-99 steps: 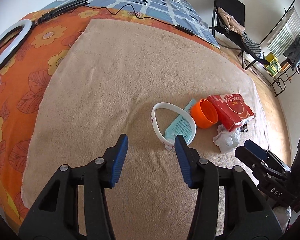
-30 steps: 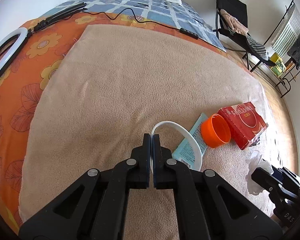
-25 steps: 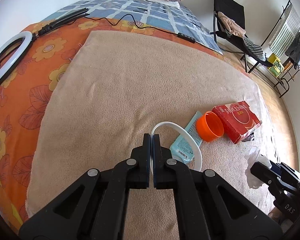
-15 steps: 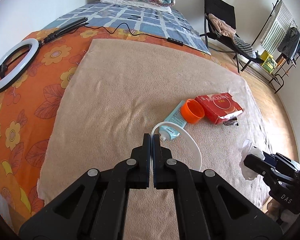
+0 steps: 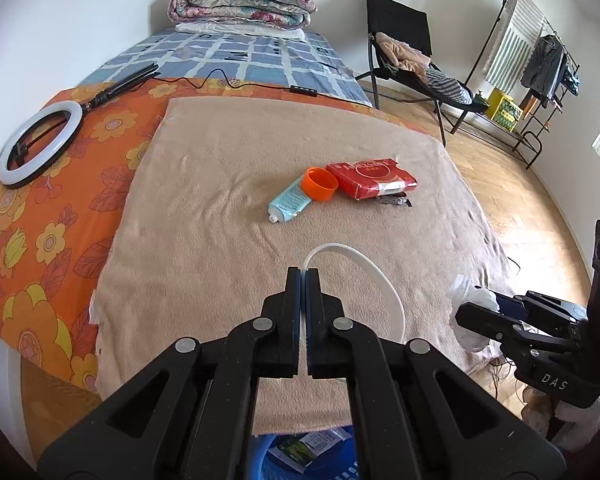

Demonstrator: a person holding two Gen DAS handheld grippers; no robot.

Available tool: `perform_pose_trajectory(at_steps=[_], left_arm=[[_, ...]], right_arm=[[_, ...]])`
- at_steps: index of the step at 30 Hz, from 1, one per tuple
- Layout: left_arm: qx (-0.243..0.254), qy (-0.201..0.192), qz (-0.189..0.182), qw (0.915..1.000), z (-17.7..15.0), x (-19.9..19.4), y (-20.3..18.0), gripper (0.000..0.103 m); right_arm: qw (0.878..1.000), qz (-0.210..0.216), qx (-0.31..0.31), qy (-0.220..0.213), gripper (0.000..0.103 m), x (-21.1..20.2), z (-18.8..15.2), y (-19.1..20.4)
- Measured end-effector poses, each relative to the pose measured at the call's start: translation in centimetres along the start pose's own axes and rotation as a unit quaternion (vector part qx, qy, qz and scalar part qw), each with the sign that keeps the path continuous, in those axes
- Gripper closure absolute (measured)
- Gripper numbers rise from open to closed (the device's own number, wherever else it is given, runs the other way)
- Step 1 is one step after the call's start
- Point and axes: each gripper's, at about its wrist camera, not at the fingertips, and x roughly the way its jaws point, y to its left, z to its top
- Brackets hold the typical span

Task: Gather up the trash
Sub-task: 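Carry the wristband and tissue in both tools over the blue basket, then open the left tool to drop the wristband while the right tool drops the tissue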

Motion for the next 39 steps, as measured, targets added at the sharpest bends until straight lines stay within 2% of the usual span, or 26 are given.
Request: perform_pose_trajectory(at_steps=[8, 16, 28, 39], left_arm=[[0.02, 0.006, -0.012, 0.9997, -4.5, -2.7, -1.8, 0.103], [0.032, 0.029, -0.017, 0.9989, -9.5, -3.4, -2.9, 0.103], [0.033, 0.081, -0.016, 0.996, -15.4, -1.0, -3.6, 0.103], [0.035, 0.126, -0.004, 0.9915, -18.4, 1.6, -3.1, 0.103]], right_arm=[[1.0, 0.0, -0.007, 0.003, 0.078, -2.9, -3.6, 1.2], [1.0, -0.007, -0.019, 0.007, 0.078, -4.8, -7.2, 2.7], [0.999, -0.007, -0.023, 0.035, 0.078, -4.3, -12.3, 3.9], [0.997, -0.017, -0.012, 0.072, 0.077, -2.2, -15.9, 3.5]])
